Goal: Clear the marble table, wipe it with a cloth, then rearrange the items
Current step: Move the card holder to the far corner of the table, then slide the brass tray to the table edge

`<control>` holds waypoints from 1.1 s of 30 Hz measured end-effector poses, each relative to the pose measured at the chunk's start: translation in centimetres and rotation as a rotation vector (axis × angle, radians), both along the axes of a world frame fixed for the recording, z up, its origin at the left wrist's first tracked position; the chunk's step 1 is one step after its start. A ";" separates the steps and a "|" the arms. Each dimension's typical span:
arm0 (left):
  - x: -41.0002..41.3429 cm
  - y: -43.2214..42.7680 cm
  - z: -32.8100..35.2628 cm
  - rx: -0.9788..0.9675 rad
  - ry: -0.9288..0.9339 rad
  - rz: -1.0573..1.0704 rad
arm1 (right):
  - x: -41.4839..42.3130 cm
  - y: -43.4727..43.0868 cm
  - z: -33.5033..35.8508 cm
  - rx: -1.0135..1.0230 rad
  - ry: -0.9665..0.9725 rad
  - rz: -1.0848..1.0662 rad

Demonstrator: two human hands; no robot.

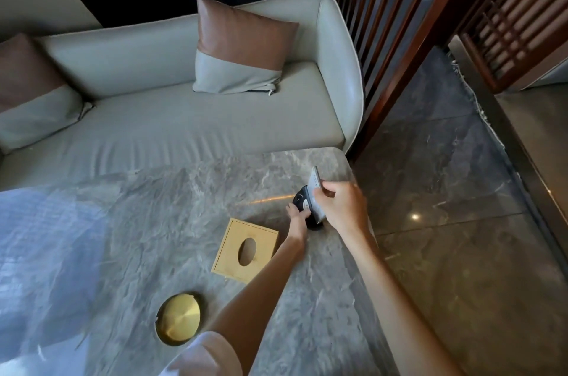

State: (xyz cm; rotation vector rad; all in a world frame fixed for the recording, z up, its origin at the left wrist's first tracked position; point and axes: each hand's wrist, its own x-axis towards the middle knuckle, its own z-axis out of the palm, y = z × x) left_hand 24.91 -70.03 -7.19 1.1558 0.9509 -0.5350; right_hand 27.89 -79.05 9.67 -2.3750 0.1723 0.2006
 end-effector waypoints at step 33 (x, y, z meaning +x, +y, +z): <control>-26.7 29.4 8.7 0.593 0.042 -0.483 | -28.5 24.4 -11.9 0.603 0.794 -0.187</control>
